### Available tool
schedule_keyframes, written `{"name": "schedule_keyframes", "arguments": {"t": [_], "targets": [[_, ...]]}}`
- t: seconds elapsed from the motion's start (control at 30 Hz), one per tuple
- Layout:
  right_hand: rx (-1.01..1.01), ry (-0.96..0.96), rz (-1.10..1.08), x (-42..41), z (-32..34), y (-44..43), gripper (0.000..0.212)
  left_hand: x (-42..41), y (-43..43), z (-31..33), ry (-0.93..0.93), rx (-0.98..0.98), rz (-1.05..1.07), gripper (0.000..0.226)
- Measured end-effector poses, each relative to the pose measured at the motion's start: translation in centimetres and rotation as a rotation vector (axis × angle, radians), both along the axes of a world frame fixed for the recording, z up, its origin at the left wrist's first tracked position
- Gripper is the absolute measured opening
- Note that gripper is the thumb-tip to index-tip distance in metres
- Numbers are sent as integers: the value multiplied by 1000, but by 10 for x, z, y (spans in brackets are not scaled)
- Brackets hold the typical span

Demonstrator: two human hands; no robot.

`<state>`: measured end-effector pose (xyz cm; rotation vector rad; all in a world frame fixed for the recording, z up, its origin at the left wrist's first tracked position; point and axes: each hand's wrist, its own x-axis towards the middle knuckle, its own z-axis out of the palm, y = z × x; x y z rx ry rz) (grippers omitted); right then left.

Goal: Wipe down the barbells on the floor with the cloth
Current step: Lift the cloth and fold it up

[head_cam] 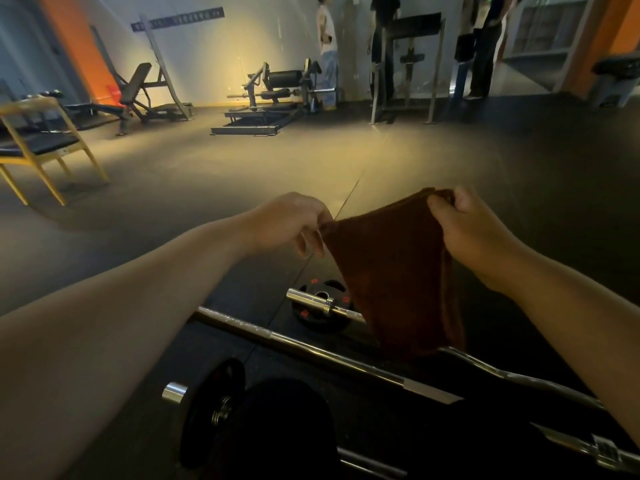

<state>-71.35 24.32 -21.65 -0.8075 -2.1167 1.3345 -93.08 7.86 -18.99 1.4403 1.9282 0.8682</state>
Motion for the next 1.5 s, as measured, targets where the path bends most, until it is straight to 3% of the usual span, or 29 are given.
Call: {"name": "schedule_keyframes", "arguments": {"t": [0.07, 0.17, 0.27, 0.33, 0.37, 0.43, 0.5, 0.57, 0.63, 0.7, 0.77, 0.83, 0.9, 0.97, 1.0, 1.07, 1.13, 1.23, 1.37, 1.5], "targets": [[-36, -29, 15, 3, 0, -1, 32, 1, -4, 1, -240, 57, 29, 19], [-62, -50, 88, 3, 3, -6, 34, 3, -8, -2, -248, 127, 87, 13], [-341, 123, 107, -1, 16, -6, 36, 4, -1, 2, -527, 311, 196, 37], [-571, 189, 70, -5, 20, 1, 42, 9, 5, 3, -706, 348, 284, 31], [-667, 151, 112, -5, 18, 2, 48, 16, 7, 1, -659, 235, 302, 25], [-795, 9, 252, -5, 5, 1, 57, 25, 7, -12, -476, -34, 257, 39], [-855, -83, 304, -2, -9, 1, 53, 25, 4, -24, -475, -20, 243, 28], [-864, -10, 299, 2, -15, 2, 41, 18, 1, -34, -512, 91, 279, 20], [-797, 39, 338, 3, -15, 1, 22, 14, -2, -39, -585, 147, 308, 27], [-750, 31, 317, 3, -18, 1, 33, 10, 0, -48, -633, 146, 287, 24], [-680, 0, 285, 1, -21, 4, 45, 6, 5, -55, -566, 128, 282, 18], [-506, -80, 231, -9, -26, 9, 40, -1, 14, -62, -469, 155, 320, 21], [-326, -180, 161, -26, -33, 13, 31, -10, 23, -71, -484, 178, 335, 21], [-305, -210, 122, -49, -44, 20, 26, -21, 28, -81, -472, 147, 286, 21], [-352, -201, 144, -60, -50, 24, 28, -31, 30, -88, -439, 120, 251, 32], [-429, -207, 243, -81, -61, 31, 44, -55, 36, -103, -211, 75, 187, 46], [-336, -307, 305, -104, -77, 41, 57, -79, 45, -118, 142, 54, 142, 35], [-73, -450, 274, -145, -111, 58, 32, -117, 64, -152, 331, 51, 141, 17], [178, -569, 168, -197, -156, 89, 16, -161, 88, -191, 311, 66, 187, 11], [90, -444, 101, -234, -152, 89, 15, -178, 101, -181, 26, 48, 362, 11]]}}
